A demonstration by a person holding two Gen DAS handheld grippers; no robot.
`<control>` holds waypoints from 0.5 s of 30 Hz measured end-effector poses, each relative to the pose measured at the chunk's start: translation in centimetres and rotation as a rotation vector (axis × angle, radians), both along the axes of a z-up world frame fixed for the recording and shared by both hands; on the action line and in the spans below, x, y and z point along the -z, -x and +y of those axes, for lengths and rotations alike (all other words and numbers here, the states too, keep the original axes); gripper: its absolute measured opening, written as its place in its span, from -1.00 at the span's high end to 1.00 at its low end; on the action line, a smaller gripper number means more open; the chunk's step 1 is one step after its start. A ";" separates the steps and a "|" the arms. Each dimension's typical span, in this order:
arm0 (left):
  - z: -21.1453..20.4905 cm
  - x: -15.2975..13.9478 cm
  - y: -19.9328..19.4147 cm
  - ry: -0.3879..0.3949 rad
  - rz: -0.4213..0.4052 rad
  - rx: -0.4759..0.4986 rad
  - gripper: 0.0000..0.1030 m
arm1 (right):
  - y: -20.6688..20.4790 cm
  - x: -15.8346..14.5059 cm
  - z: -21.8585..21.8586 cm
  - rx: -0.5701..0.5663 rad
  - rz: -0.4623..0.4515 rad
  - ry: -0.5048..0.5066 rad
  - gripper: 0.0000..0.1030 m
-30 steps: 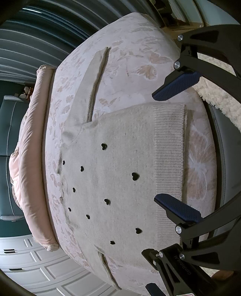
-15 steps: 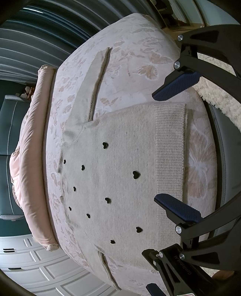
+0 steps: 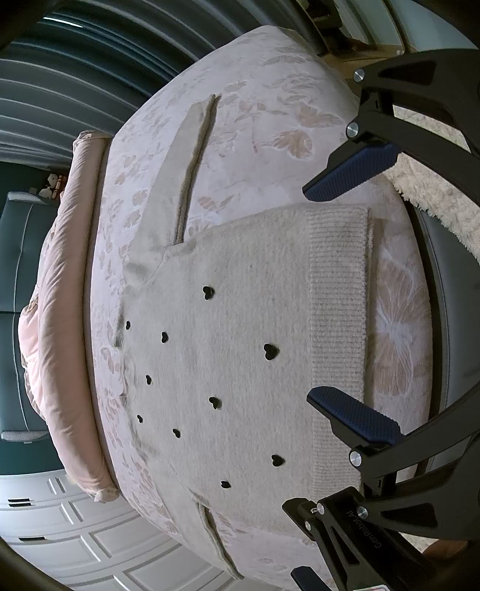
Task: Fold small clothes
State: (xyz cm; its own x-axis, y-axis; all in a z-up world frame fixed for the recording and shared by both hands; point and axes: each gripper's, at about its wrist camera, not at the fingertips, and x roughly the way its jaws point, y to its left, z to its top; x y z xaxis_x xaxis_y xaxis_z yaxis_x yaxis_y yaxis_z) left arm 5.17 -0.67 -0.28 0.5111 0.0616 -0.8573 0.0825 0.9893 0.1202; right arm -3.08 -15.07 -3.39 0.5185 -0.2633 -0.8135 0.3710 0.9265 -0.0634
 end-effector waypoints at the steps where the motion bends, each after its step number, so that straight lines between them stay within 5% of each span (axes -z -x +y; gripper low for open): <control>1: 0.0 0.0 0.0 -0.003 -0.001 0.000 -0.77 | -0.1 0.0 -0.1 0.001 0.001 -0.002 -0.90; 15: -0.3 0.0 0.0 -0.013 0.009 -0.002 -0.76 | -0.6 0.5 -0.4 0.006 0.012 -0.007 -0.90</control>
